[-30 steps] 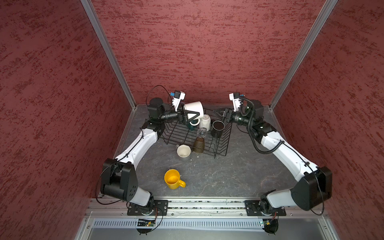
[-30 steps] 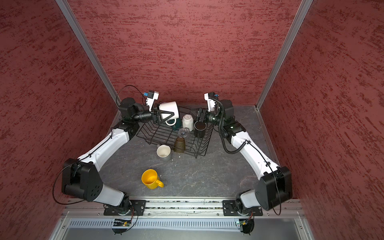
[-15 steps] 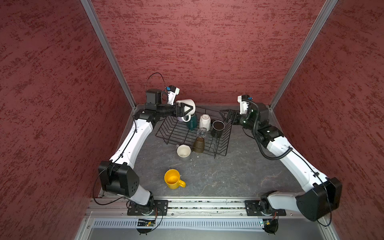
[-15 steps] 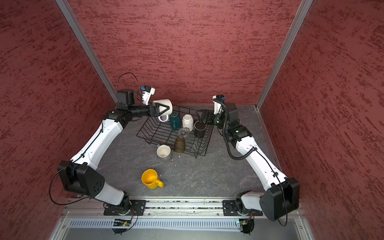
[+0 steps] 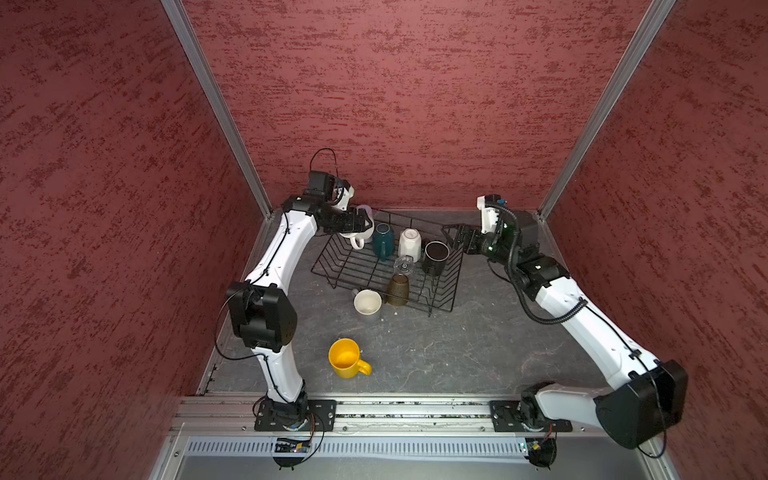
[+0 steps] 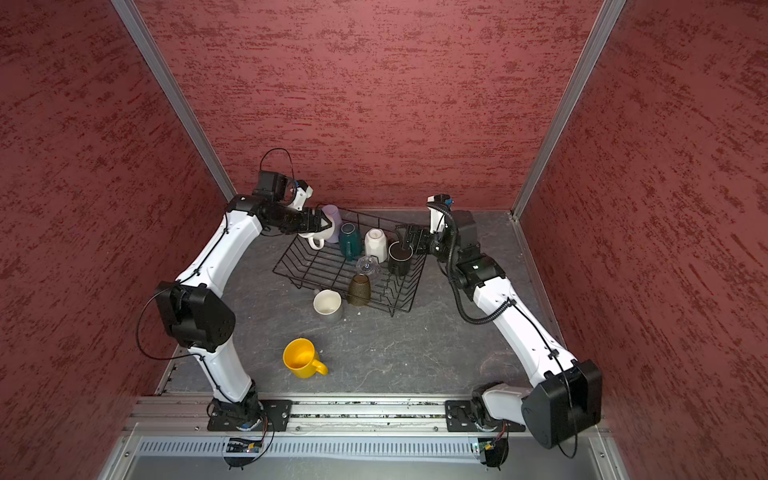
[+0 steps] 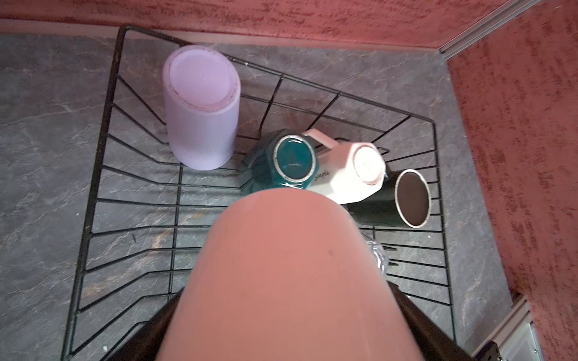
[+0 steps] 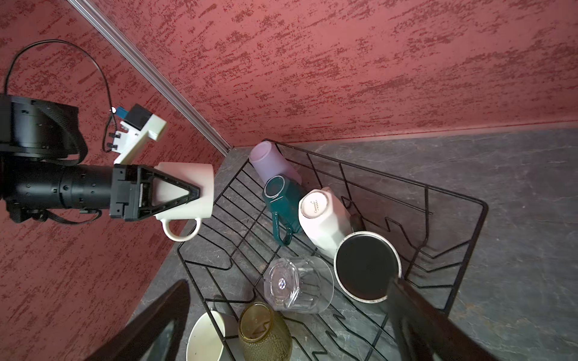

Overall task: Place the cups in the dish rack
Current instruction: 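Lower the cream mug upside down into the rack beside the green mug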

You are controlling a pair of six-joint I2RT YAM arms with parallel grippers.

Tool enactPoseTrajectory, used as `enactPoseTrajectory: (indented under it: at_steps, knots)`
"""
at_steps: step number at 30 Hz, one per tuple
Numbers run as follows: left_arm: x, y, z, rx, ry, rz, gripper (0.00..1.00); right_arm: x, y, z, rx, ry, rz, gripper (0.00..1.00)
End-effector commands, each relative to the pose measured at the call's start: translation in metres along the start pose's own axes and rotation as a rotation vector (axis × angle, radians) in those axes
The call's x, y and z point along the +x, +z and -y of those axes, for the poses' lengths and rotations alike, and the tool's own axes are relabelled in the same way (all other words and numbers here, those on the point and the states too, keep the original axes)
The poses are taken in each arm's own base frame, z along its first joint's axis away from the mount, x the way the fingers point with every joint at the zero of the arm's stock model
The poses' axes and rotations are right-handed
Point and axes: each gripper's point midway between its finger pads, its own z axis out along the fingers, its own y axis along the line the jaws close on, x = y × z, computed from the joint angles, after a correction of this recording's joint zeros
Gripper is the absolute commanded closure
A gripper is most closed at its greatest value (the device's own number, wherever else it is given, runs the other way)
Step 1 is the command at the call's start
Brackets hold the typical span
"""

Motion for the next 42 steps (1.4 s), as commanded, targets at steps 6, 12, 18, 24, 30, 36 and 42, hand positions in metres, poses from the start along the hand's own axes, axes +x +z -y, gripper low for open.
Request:
enactPoseTrajectory:
  at_steps: [6, 12, 18, 24, 30, 36, 42]
  knots:
    - [-0.012, 0.016, -0.023, -0.102, 0.018, -0.047, 1.0, 0.005, -0.006, 0.008, 0.037, -0.017, -0.008, 0.01]
    - [-0.008, 0.04, -0.039, -0.152, 0.014, -0.098, 1.0, 0.009, -0.005, 0.012, 0.046, -0.014, -0.016, 0.01]
    - [0.001, 0.066, -0.052, -0.178, 0.006, -0.164, 1.0, 0.013, -0.004, 0.013, 0.049, -0.004, -0.029, 0.01]
    - [0.012, 0.091, -0.062, -0.188, 0.001, -0.24, 1.0, 0.019, -0.001, 0.015, 0.044, 0.014, -0.048, 0.01]
    - [0.023, 0.11, -0.071, -0.202, -0.006, -0.296, 1.0, 0.024, 0.004, 0.014, 0.024, 0.037, -0.061, 0.01]
    - [0.037, 0.128, -0.081, -0.239, -0.005, -0.357, 1.0, 0.028, 0.006, 0.016, 0.029, 0.043, -0.075, 0.01]
    - [0.044, 0.131, -0.084, -0.258, -0.006, -0.388, 1.0, 0.03, 0.006, 0.018, 0.04, 0.044, -0.086, 0.01]
